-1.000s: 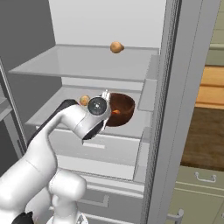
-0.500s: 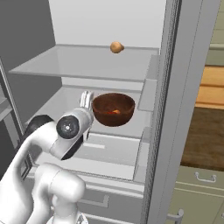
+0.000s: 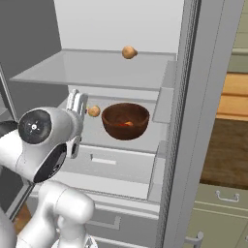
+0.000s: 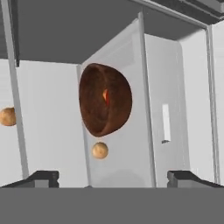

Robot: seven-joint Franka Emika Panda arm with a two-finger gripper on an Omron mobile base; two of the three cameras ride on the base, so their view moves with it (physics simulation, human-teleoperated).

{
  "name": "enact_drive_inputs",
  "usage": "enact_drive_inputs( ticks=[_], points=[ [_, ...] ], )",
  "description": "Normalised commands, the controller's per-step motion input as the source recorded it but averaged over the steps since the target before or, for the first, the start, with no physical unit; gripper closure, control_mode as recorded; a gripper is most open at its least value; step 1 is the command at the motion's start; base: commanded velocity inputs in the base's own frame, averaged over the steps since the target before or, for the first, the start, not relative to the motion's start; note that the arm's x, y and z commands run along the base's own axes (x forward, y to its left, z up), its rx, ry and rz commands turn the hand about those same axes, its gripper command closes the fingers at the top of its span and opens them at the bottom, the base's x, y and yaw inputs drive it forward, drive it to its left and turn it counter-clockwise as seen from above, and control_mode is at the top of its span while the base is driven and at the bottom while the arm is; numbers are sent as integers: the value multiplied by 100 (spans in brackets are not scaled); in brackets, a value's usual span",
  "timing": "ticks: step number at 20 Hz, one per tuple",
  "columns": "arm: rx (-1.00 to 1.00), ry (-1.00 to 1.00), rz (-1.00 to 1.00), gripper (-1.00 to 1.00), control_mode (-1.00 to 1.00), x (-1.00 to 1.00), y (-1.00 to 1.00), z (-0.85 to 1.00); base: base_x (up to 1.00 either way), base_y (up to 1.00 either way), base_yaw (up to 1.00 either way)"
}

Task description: Pick the chicken drumstick and bell pepper from their plates and place them in the bowl. Then put the bowl in the fridge.

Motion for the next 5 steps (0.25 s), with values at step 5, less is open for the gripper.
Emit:
enact_drive_inputs(
  ticks=[5],
  points=[
    [-5,23,0,-100,-100,-100,9,23,0,0,0]
  ],
)
